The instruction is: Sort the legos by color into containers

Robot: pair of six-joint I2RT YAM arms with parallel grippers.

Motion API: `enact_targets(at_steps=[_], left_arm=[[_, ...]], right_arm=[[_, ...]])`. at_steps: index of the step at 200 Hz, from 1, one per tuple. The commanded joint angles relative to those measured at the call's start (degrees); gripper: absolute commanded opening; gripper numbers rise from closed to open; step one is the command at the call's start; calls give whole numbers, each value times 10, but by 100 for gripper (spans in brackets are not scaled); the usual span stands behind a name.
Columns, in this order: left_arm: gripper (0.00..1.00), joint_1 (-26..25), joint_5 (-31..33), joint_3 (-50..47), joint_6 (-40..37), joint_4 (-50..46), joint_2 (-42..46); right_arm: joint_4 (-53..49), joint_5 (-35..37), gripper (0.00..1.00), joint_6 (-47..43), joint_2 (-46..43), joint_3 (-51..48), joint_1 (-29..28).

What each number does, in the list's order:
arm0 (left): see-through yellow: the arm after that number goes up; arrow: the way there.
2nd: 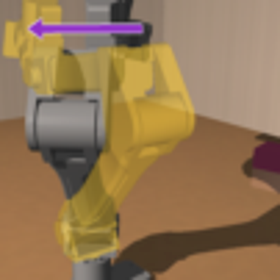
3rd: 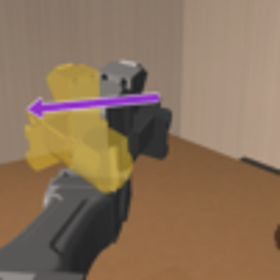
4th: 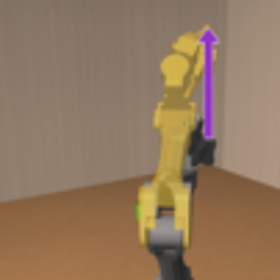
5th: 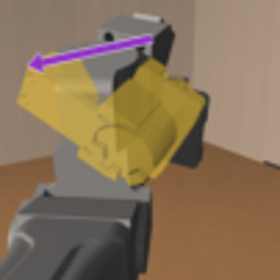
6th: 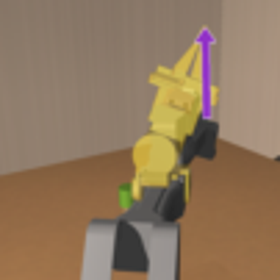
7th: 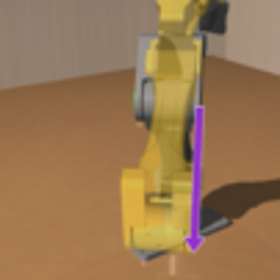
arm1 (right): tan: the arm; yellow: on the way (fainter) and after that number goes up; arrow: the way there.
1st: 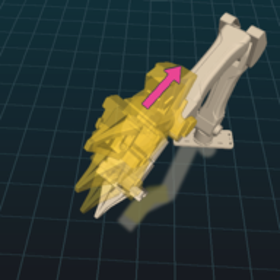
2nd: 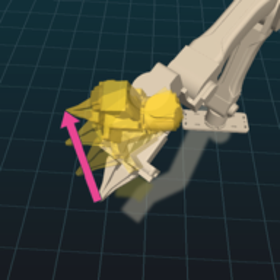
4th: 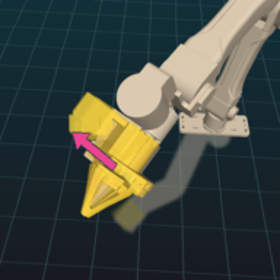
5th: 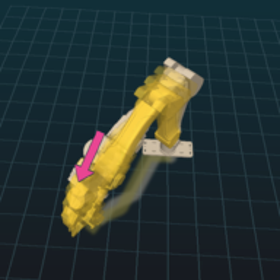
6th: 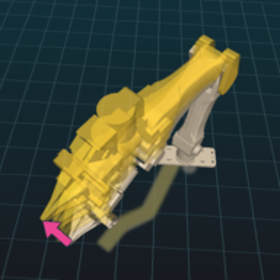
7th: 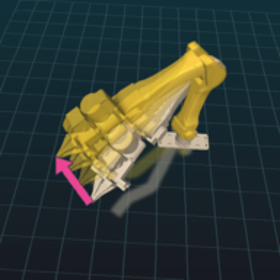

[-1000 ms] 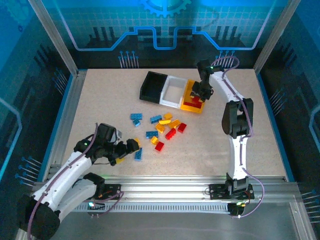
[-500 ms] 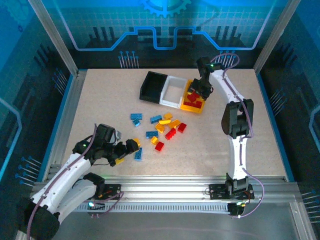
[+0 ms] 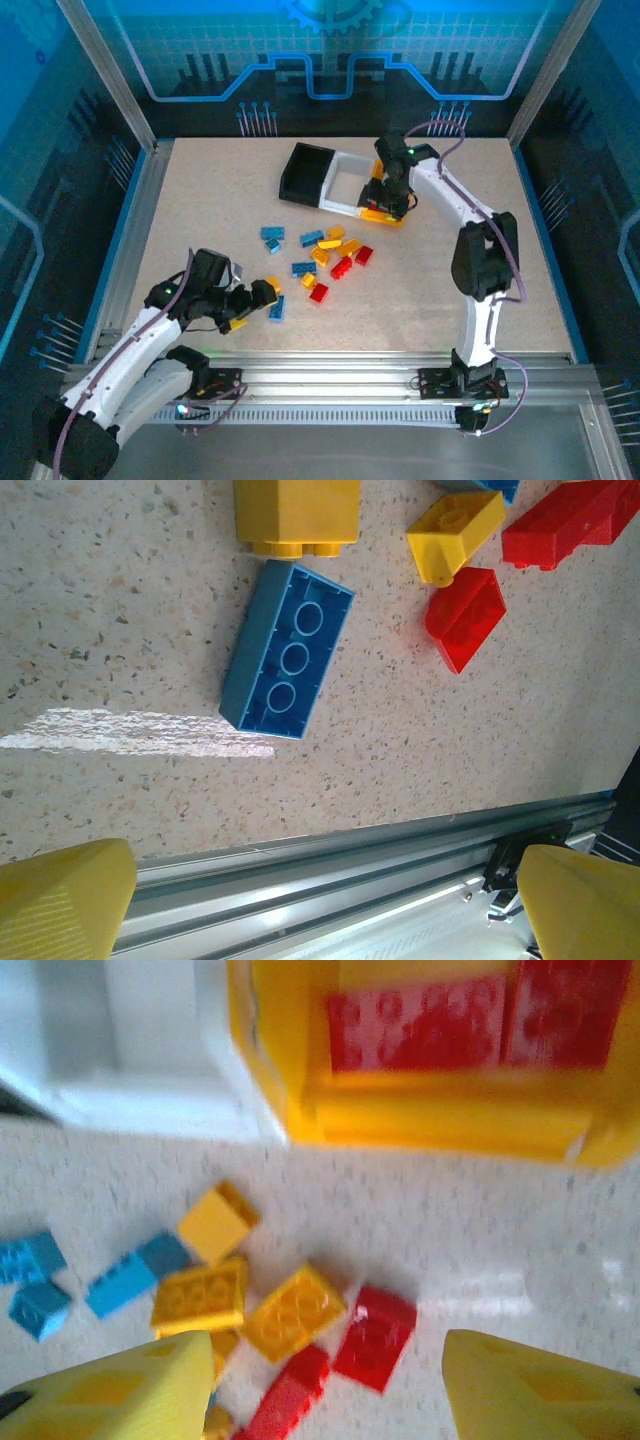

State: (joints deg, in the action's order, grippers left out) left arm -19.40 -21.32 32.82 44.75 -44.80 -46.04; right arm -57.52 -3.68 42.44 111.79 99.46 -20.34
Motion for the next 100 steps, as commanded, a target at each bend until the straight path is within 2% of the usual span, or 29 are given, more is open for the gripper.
enact_targets(at_steps=[1, 64, 100], left_arm=[[99, -4, -6, 1, 1, -18, 7], [96, -7, -2, -8, 8, 2, -5], [91, -22, 9, -11, 3, 20, -40]], right_arm=[[37, -24, 63, 16, -47, -64, -21], [64, -17, 64, 39, -126, -224, -138], [88, -14, 64, 69, -157, -301, -178]])
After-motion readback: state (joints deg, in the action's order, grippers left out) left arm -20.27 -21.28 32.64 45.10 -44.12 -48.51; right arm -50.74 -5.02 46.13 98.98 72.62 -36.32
